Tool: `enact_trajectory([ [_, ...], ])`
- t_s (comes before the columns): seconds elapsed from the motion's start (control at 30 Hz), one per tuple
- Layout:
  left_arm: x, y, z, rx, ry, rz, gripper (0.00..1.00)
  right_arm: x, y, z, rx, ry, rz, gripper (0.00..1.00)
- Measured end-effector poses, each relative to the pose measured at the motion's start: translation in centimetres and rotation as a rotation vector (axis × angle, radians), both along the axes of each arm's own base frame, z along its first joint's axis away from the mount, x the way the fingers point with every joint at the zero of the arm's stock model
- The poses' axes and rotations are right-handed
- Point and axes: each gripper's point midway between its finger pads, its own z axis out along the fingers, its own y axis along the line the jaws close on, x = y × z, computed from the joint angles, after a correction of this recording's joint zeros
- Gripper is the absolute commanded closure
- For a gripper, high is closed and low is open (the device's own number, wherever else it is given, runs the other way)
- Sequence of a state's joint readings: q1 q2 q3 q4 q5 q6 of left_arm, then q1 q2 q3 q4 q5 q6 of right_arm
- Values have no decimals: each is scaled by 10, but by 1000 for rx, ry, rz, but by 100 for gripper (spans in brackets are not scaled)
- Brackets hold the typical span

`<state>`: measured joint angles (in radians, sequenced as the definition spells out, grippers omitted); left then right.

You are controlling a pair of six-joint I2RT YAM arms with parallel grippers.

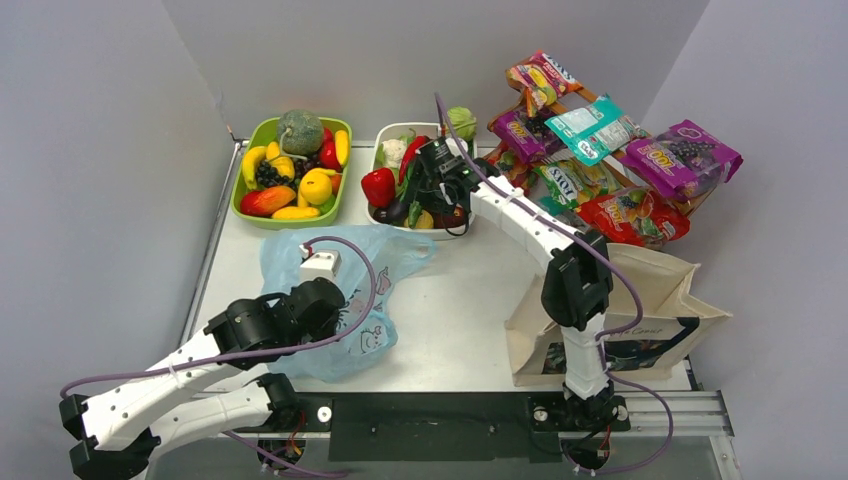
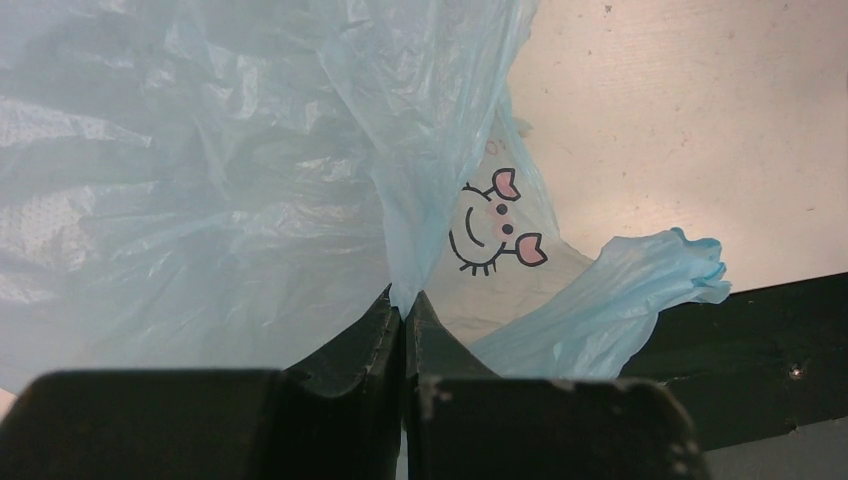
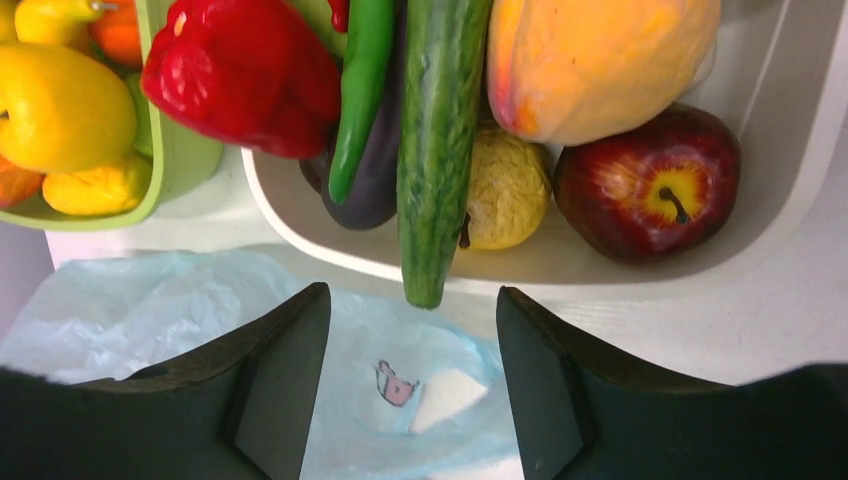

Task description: Place the food into the grocery bag and tie it

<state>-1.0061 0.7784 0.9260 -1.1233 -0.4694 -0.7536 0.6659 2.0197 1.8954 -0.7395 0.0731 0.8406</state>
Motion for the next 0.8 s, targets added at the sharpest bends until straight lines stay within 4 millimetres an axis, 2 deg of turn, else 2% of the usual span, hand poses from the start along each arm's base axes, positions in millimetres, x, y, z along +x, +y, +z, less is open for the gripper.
enact_trajectory([
  [0.2,-1,0,2,-13,-7,-3,100,18,3,-3,31,-15,-38,46],
  [0.57,-2,2,8,-43,-26,-3,100,35,11,-34,38,5,-71,50],
  [0.63,-2,2,8,-44,-27,-3,100,36,12,-40,37,11,-72,53],
  [0.8,-2,3,9,-49,-30,-3,100,37,14,-46,36,18,-71,73],
])
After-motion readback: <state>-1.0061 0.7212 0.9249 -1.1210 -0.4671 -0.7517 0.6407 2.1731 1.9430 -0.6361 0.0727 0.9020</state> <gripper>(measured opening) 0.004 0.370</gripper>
